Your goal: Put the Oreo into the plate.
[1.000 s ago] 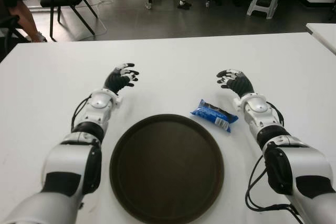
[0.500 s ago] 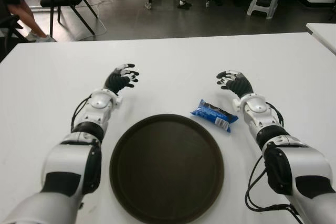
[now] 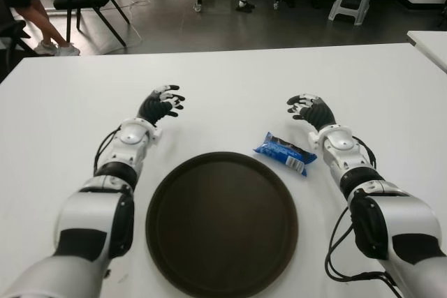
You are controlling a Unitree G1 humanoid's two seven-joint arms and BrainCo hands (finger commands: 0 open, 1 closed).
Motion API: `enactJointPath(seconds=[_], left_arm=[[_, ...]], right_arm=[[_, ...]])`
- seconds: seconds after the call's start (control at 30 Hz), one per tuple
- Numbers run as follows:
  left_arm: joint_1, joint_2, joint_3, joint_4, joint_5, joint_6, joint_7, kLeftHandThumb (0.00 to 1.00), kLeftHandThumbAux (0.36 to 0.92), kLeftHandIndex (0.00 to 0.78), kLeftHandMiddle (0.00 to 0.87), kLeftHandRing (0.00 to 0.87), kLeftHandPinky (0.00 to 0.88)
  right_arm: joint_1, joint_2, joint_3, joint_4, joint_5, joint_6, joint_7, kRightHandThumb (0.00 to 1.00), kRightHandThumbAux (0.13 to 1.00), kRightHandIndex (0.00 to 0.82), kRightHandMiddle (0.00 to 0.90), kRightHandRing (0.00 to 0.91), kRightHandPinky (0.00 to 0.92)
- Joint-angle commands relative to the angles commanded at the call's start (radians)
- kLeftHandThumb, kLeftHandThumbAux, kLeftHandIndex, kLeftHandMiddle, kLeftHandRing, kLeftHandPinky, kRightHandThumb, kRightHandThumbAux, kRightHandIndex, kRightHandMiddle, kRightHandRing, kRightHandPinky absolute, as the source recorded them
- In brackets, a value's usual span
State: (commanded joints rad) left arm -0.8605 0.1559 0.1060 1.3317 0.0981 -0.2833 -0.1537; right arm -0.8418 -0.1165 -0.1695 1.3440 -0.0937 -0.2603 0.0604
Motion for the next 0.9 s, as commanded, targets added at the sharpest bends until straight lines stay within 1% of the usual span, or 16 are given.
enactJointPath(seconds=[0.17, 0.4, 0.67, 0.9], left_arm=[[0.001, -0.001, 0.000, -0.001, 0.002, -0.001, 0.003, 0.098, 0.671, 0.224, 0.354, 0.368, 0.417], [0.003, -0.002, 0.003, -0.002, 0.000, -0.004, 0.002, 0.092, 0.668, 0.218, 0.347, 0.354, 0.395], [0.006, -0.001, 0.005, -0.003, 0.000, -0.011, -0.004, 0.062, 0.667, 0.219, 0.341, 0.353, 0.389], [0.007, 0.001, -0.001, -0.004, 0.006, -0.015, -0.002, 0.040, 0.659, 0.227, 0.349, 0.362, 0.397]], right_arm=[[0.001, -0.001, 0.001, 0.000, -0.002, -0.001, 0.002, 0.680, 0.725, 0.406, 0.329, 0.322, 0.311], [0.001, -0.001, 0.004, -0.001, -0.004, -0.004, 0.003, 0.678, 0.725, 0.405, 0.324, 0.315, 0.308], [0.001, 0.001, 0.003, -0.003, -0.003, -0.010, -0.005, 0.678, 0.726, 0.406, 0.318, 0.309, 0.303], [0.003, -0.003, 0.003, -0.007, -0.002, -0.032, -0.002, 0.668, 0.732, 0.404, 0.330, 0.302, 0.271]])
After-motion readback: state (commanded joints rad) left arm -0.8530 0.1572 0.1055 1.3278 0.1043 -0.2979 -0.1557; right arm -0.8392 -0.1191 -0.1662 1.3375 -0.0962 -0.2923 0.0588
